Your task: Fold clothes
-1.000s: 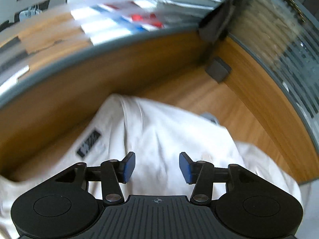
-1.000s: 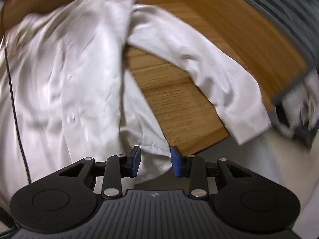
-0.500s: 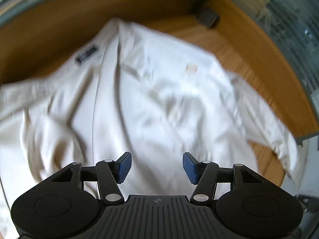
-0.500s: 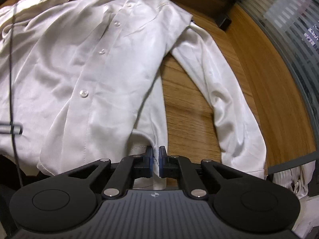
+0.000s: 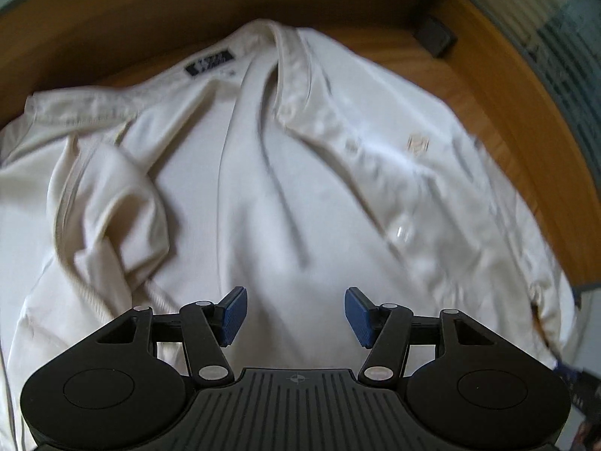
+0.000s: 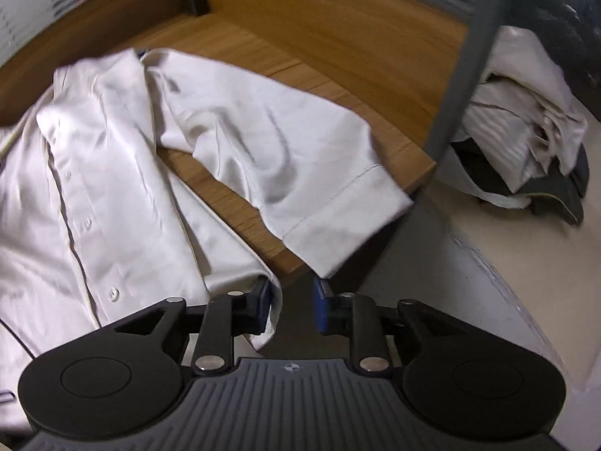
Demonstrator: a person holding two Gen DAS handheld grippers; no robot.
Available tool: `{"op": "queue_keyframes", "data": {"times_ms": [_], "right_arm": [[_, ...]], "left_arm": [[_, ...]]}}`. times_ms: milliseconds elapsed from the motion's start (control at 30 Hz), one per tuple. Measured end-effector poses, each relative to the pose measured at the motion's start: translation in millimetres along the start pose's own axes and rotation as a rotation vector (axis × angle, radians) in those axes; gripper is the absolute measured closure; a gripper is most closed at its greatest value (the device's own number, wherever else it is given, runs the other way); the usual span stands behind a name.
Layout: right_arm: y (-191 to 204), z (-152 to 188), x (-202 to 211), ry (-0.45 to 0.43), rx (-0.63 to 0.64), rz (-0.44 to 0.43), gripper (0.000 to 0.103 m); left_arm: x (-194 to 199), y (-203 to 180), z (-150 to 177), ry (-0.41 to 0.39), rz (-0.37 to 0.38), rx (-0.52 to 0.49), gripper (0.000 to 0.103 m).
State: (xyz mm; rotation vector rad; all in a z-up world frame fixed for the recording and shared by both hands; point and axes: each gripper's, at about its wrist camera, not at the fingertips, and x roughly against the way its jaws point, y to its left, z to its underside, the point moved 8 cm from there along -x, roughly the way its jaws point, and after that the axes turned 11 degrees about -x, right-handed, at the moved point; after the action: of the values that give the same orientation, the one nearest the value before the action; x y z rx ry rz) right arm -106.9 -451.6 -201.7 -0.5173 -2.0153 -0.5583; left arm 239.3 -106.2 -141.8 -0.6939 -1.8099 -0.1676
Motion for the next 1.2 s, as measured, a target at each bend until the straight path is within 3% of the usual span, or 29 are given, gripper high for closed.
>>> {"op": "queue_keyframes", "data": {"times_ms": [300, 467, 600, 967, 1200], "right_arm": [[11, 32, 42, -0.034, -0.056, 0.011, 0.071], [28, 54, 51, -0.017, -0.069, -0.062, 0.069], [53, 77, 44, -0.003, -0.003, -0.098, 0.061], [71, 108, -6, -0.008, 0.229, 0.087, 0.062], [67, 111, -27, -0.006, 0.293, 0.126, 0.063]], "left_arm": [[-20, -11, -59, -0.081, 0.07, 0.083, 0.041], [-40, -4, -75, -0.089, 0.089, 0.166, 0.041], [-52, 2, -77, -0.077, 0.089, 0.211, 0.041], [-64, 2, -77, -0.063, 0.091, 0.264, 0.041], [-69, 4, -77, -0.053, 0.068, 0.29, 0.041]]}}
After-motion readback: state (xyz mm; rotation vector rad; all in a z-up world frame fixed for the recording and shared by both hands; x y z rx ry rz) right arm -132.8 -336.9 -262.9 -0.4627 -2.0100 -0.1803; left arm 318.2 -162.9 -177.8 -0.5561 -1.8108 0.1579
